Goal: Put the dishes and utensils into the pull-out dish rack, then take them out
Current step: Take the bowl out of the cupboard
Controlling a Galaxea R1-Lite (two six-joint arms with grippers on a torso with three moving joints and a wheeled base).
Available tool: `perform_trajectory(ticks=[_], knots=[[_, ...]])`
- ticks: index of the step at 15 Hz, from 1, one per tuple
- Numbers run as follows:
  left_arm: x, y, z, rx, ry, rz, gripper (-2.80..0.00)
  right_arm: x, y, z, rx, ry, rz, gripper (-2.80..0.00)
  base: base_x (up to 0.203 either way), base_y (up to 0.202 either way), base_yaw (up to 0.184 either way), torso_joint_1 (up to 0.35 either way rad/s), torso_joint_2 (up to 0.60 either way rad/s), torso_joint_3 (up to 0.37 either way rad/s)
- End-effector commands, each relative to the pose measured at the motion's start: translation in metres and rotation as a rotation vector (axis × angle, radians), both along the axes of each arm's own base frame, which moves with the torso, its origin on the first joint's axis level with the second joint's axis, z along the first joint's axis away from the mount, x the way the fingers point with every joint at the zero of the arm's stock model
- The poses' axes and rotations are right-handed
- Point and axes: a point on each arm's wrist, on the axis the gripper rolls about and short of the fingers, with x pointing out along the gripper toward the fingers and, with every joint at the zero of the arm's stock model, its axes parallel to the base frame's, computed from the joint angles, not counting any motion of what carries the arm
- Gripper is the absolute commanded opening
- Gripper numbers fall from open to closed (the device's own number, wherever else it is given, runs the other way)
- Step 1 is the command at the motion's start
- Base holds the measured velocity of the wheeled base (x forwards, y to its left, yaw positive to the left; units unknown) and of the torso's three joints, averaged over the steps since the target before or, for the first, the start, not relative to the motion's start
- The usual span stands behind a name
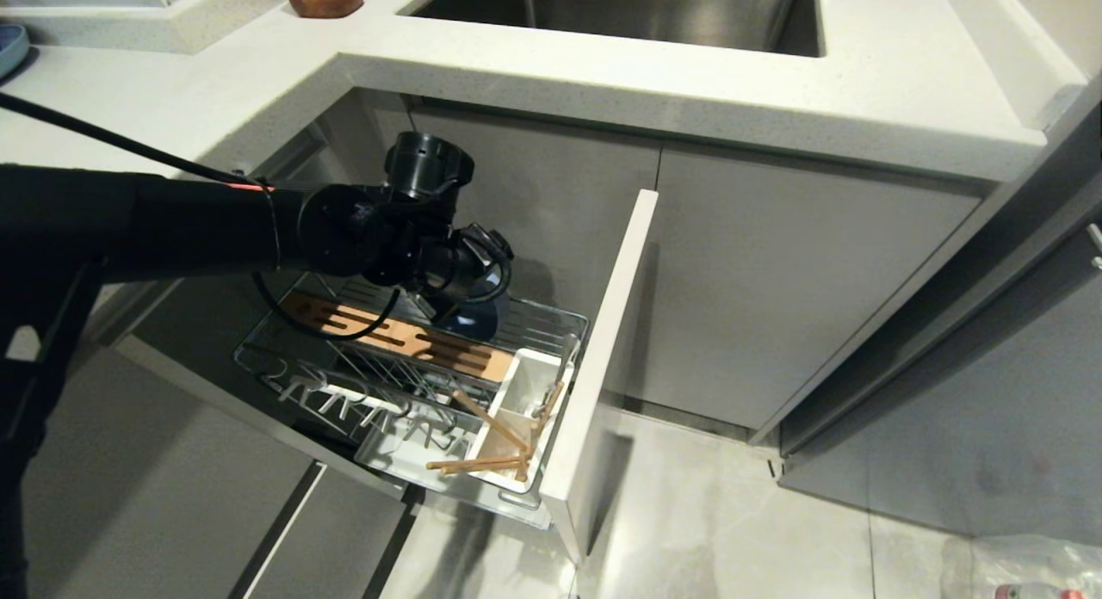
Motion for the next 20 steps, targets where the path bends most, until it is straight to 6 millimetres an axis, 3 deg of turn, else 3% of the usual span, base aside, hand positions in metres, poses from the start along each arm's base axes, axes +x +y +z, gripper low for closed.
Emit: perform_trajectory(ticks=[1, 5, 6, 17, 20], knots=[[0.001, 0.001, 0.001, -0.004, -0.003, 0.007, 0.00, 0.000, 0.000, 0.000, 0.000, 0.002, 0.000, -2.80, 0.000, 0.000, 0.000, 0.000, 0.00, 0.000], [0.004, 0.004, -0.001, 0.011, -0.005, 0.007, 0.00, 0.000, 0.000, 0.000, 0.000, 0.002, 0.000, -2.80, 0.000, 0.000, 0.000, 0.000, 0.00, 0.000], [0.004, 0.004, -0.001, 0.012, -0.007, 0.006, -2.80, 0.000, 0.000, 0.000, 0.000, 0.002, 0.000, -2.80, 0.000, 0.000, 0.000, 0.000, 0.00, 0.000], [0.003, 0.007, 0.002, 0.010, -0.015, 0.011, -2.80, 0.000, 0.000, 0.000, 0.000, 0.002, 0.000, -2.80, 0.000, 0.000, 0.000, 0.000, 0.00, 0.000], [-0.007, 0.010, 0.016, -0.003, -0.044, 0.008, -2.80, 0.000, 0.000, 0.000, 0.000, 0.002, 0.000, -2.80, 0.000, 0.000, 0.000, 0.000, 0.00, 0.000]])
